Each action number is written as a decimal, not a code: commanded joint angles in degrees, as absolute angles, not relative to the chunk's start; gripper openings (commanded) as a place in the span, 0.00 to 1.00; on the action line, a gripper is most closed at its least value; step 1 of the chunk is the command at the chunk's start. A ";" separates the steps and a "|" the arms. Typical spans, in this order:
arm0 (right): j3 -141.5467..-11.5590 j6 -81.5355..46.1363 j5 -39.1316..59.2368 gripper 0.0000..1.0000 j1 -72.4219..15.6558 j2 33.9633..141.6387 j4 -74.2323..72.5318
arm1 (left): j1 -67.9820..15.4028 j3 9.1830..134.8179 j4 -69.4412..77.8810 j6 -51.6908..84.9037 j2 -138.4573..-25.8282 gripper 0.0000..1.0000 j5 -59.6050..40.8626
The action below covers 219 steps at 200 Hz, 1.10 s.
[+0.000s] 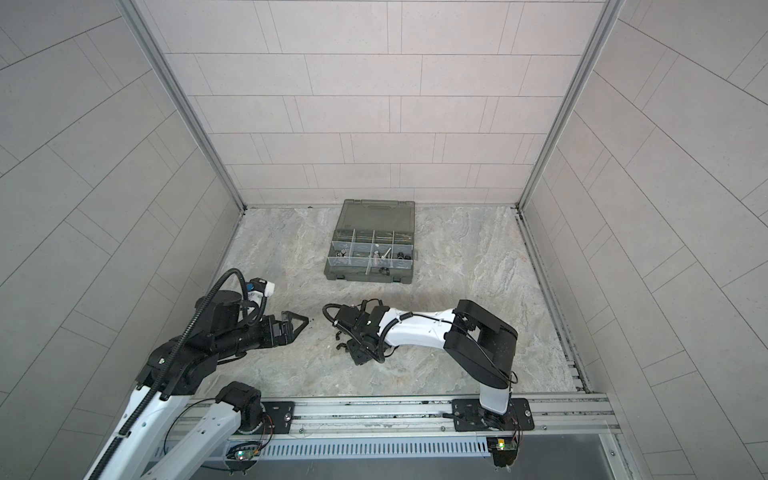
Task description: Sort the screws and nuts into containers
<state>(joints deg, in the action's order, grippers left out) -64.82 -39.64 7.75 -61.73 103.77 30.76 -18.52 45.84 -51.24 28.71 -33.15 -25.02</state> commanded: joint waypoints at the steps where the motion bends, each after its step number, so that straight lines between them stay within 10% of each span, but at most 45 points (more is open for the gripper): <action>1: -65.99 -39.08 7.55 0.33 -61.27 105.36 31.29 | -18.68 46.66 -51.83 29.00 -33.13 0.98 -24.27; 219: -67.06 -38.55 12.01 0.28 -57.31 105.56 29.29 | -18.68 46.41 -51.50 29.09 -33.40 0.98 -23.91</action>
